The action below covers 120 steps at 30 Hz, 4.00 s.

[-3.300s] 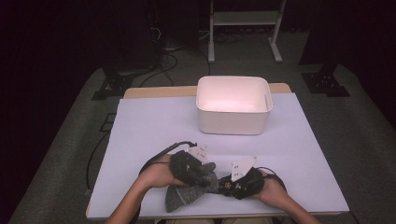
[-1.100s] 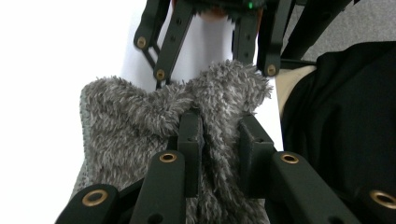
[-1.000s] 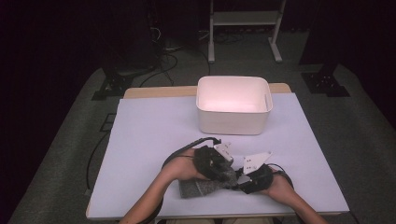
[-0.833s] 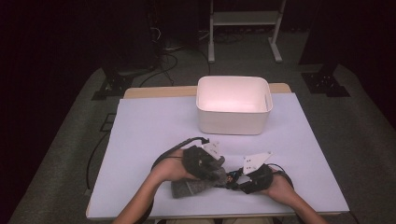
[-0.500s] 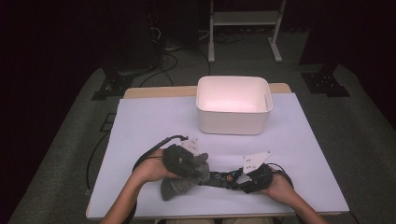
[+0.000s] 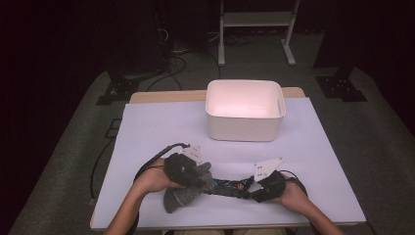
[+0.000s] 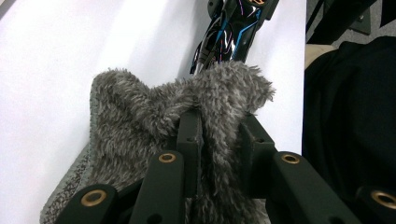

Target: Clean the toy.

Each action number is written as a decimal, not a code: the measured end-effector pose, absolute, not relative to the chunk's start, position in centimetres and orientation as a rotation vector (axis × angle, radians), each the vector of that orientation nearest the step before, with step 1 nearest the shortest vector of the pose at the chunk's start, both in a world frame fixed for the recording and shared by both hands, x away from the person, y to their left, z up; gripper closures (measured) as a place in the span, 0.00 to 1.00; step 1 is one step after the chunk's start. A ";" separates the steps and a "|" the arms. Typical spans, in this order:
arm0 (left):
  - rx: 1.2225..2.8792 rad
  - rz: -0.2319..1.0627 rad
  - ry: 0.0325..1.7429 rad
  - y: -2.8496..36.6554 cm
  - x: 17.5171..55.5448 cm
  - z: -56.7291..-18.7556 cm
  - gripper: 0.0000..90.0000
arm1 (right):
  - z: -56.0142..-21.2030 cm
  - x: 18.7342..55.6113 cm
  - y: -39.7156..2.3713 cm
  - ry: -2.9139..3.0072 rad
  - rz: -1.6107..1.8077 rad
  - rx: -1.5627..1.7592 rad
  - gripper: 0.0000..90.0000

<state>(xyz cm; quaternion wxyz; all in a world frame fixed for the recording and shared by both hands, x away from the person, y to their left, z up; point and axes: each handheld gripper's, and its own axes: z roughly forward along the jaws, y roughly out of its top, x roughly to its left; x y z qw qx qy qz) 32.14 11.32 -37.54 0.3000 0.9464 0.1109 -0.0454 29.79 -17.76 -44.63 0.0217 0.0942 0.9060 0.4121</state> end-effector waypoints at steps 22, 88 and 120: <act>2.507 -0.147 0.238 8.7 32.0 -37.6 0.82 | -43.9 30.4 -20.0 2.886 1.202 0.283 0.63; 2.426 -0.153 0.252 10.3 31.5 -38.7 0.82 | -41.2 31.2 -13.2 2.981 0.938 0.124 0.52; 2.406 -0.085 0.273 12.9 32.2 -35.0 0.82 | -39.9 32.7 -11.9 2.893 1.203 0.174 0.62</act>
